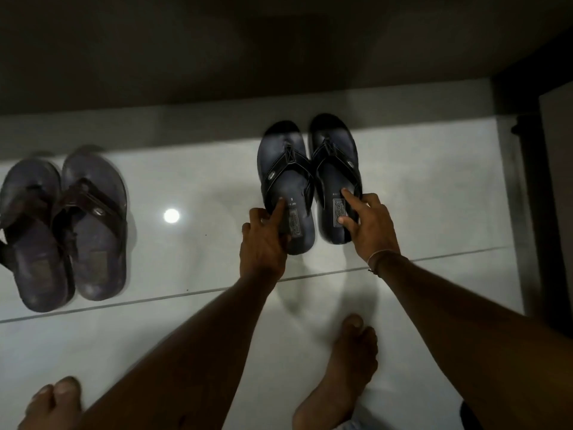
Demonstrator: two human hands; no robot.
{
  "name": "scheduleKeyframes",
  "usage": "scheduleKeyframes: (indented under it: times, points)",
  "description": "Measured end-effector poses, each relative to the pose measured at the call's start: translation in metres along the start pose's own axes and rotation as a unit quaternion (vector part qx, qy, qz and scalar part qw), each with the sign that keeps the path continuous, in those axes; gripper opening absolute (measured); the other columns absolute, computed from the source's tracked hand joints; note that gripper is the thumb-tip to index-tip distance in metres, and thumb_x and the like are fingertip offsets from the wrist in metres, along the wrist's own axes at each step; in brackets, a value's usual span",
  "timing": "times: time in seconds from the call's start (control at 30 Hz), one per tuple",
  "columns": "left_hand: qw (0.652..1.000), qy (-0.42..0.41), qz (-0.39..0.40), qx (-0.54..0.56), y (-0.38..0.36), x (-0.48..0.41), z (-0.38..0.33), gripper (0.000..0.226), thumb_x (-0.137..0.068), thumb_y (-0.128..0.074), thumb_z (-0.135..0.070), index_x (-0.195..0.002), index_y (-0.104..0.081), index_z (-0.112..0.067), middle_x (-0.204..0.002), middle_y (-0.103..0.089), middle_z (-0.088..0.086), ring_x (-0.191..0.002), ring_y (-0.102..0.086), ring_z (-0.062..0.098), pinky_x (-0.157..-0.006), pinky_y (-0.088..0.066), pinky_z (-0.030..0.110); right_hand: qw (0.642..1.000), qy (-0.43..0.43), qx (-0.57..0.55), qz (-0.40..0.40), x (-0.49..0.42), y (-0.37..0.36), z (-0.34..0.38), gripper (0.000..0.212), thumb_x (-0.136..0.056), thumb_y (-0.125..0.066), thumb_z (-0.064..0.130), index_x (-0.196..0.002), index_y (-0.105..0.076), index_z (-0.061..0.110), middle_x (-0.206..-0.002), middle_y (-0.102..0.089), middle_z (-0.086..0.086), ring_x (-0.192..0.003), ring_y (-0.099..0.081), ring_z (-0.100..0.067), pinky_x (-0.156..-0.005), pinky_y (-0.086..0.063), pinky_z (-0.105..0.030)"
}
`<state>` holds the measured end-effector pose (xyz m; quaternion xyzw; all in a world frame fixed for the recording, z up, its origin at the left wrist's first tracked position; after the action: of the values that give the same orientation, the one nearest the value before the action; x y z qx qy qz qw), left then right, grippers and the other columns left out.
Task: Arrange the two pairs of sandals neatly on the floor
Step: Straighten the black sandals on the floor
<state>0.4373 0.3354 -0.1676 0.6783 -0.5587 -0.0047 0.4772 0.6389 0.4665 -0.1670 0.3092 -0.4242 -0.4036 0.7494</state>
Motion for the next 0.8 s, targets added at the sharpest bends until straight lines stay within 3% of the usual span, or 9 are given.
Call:
scheduleKeyframes:
  times: [0.27, 0.8]
  points:
    - [1.000, 0.004, 0.007, 0.002, -0.008, 0.028, 0.015, 0.079, -0.098, -0.065, -0.025, -0.160, -0.020, -0.042, -0.148, -0.034, 0.007, -0.126, -0.046, 0.033, -0.099, -0.055, 0.048, 1.000, 0.004, 0.015, 0.023, 0.027, -0.012, -0.010, 0.060, -0.098, -0.065, 0.027, -0.153, -0.042, 0.034, -0.129, -0.050, -0.005, -0.112, -0.046, -0.024, -0.093, -0.041, -0.028]
    - [1.000, 0.001, 0.008, 0.005, -0.010, 0.040, 0.013, 0.077, -0.099, -0.063, -0.024, -0.162, -0.021, -0.037, -0.152, -0.034, 0.010, -0.126, -0.046, 0.037, -0.101, -0.053, 0.048, 1.000, -0.006, 0.005, 0.030, 0.049, -0.019, -0.017, 0.061, -0.098, -0.065, 0.026, -0.154, -0.042, 0.035, -0.130, -0.051, -0.006, -0.112, -0.046, -0.024, -0.093, -0.039, -0.028]
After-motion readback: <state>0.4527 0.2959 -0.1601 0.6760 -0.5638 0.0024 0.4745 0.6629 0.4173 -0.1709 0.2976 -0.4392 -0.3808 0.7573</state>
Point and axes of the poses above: each hand's wrist, its own x-axis away from the middle knuckle, its own y-axis out of the back of the hand, z = x × y, the point moved 10 cm from there along -x, towards the middle knuckle
